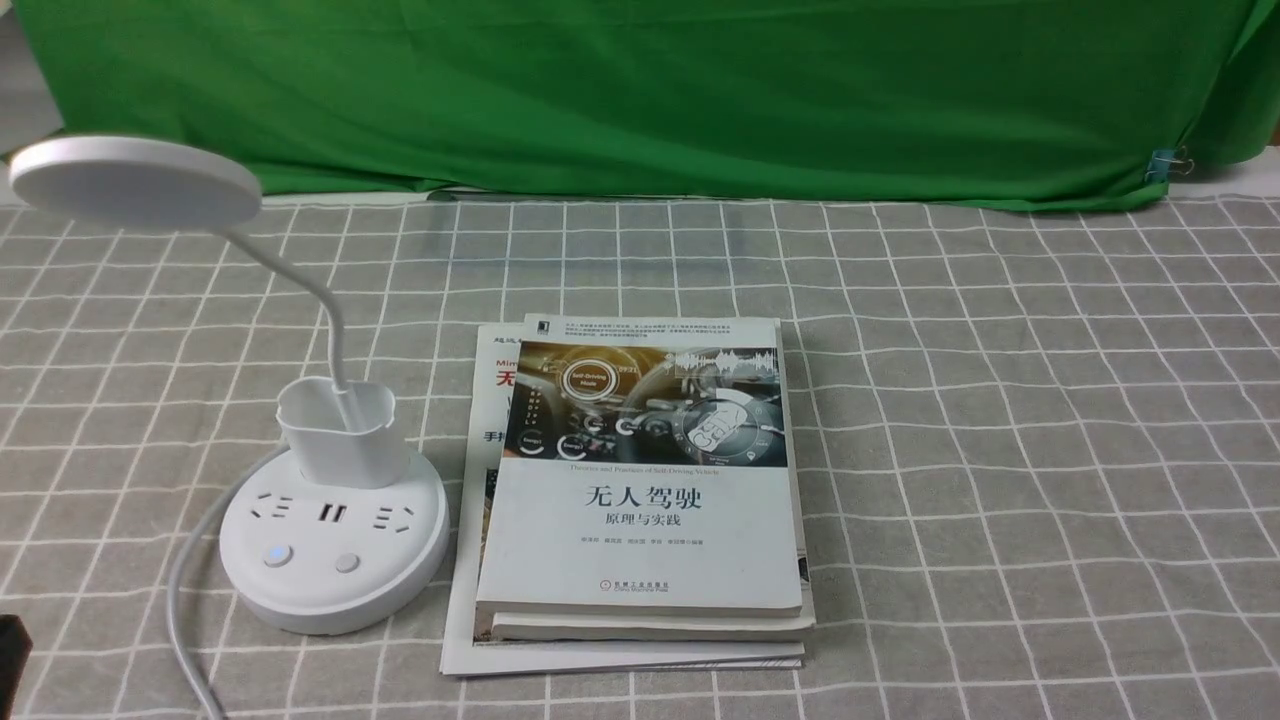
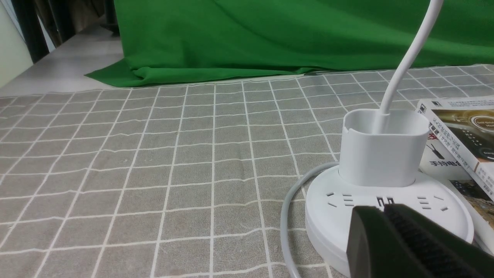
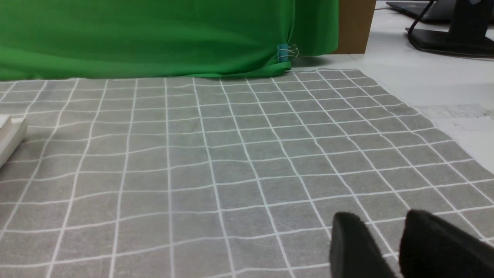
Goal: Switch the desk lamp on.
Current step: Use the left arm to press the button switch on the lamp holder
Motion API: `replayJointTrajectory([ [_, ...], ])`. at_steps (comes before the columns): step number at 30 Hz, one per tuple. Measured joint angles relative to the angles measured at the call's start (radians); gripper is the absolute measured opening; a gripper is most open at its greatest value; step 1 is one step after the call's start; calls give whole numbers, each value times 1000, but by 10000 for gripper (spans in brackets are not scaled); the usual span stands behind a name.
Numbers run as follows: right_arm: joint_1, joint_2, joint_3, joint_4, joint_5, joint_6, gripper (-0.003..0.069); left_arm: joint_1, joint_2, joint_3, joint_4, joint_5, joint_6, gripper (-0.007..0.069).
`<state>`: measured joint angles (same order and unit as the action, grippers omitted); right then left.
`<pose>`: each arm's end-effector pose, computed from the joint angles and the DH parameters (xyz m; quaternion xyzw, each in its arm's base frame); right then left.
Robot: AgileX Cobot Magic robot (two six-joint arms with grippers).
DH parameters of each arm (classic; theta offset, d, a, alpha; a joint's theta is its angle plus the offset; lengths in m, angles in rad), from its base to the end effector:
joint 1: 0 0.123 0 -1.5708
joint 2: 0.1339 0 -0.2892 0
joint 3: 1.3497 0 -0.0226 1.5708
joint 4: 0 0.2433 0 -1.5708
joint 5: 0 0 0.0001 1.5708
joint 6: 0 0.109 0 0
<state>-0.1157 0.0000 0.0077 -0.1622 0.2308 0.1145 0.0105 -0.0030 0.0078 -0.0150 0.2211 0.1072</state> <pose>0.0610 -0.0112 0.1873 0.0394 0.7565 -0.0658 0.6495 0.0618 0.0003 0.1881 0.0320 0.7537 0.0326 0.6556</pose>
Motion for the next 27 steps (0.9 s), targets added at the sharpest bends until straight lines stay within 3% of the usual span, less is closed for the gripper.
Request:
replayJointTrajectory([
  [9,0,0,0,0,0,0,245,0,0,0,1,-15,0,20],
  [16,0,0,0,0,0,0,245,0,0,0,2,-179,0,20],
  [22,0,0,0,0,0,0,245,0,0,0,3,-205,0,20],
  [27,0,0,0,0,0,0,245,0,0,0,-70,-346,-84,20],
])
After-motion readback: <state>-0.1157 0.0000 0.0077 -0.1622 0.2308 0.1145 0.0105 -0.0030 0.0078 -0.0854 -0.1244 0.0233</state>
